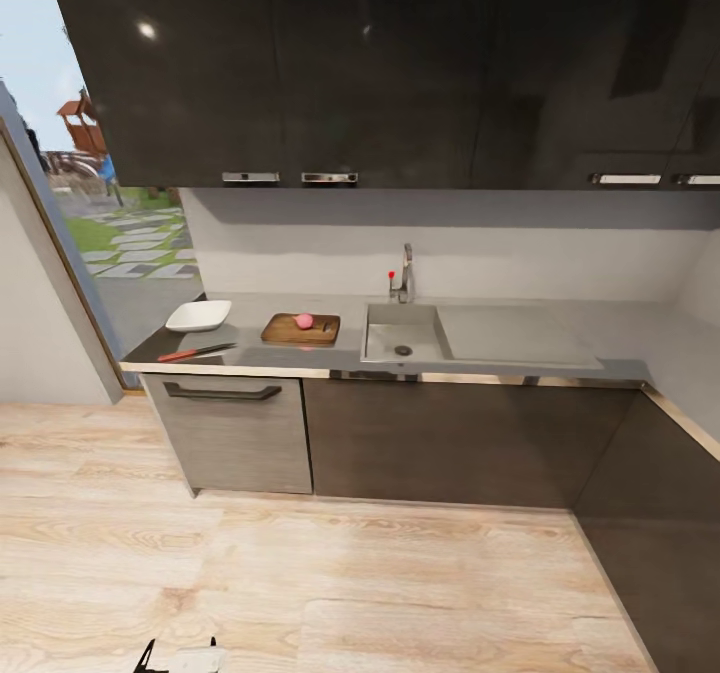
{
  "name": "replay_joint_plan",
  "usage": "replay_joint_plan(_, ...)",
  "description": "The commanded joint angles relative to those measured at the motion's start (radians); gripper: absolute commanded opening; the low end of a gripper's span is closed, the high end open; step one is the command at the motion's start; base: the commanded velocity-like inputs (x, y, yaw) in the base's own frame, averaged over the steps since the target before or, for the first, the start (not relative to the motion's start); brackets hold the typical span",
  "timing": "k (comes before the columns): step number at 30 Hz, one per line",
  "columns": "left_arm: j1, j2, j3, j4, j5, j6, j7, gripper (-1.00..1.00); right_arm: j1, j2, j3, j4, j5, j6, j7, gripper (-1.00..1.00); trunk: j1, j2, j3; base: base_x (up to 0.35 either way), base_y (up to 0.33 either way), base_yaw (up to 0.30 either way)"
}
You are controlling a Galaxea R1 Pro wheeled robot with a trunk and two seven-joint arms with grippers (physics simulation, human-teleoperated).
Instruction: In the kitchen, take the Vidalia onion out of the sink, dice it on the chopping board with the paring knife, put the diced onion into the bowl on the countertop, then place both the paring knife and the chopping board into the sink.
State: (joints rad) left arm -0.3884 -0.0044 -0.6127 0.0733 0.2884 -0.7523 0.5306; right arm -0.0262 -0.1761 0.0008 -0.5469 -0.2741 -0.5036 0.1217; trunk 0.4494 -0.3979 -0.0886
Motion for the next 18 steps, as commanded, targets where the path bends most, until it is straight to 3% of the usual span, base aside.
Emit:
replay_joint_plan(1, -0.001, -0.001, -0.009, 0.003, 0.006, -0.002, 0.003, 1.00, -0.001, 0.000, 0.000, 0.001, -0.011, -0.003, 0.009, 1.00, 0.001, -0.002, -0.002, 0.000, 0.000, 0.000)
replay_joint_plan(6, -0.001, -0.003, -0.009, 0.004, 0.006, 0.022, 0.000, 1.00, -0.001, 0.000, 0.001, 0.001, -0.010, -0.003, 0.009, 1.00, 0.001, -0.002, -0.002, 0.000, 0.000, 0.000)
replay_joint_plan(9, -0.001, -0.030, -0.008, 0.003, 0.006, 0.025, -0.019, 1.00, -0.001, 0.000, 0.001, 0.001, -0.010, -0.003, 0.009, 1.00, 0.001, -0.002, -0.002, 0.000, 0.000, 0.000)
replay_joint_plan(18, -0.001, -0.043, -0.008, 0.003, 0.007, 0.025, -0.044, 1.00, -0.001, 0.000, 0.001, 0.001, -0.010, -0.003, 0.009, 1.00, 0.001, -0.002, -0.002, 0.000, 0.000, 0.000)
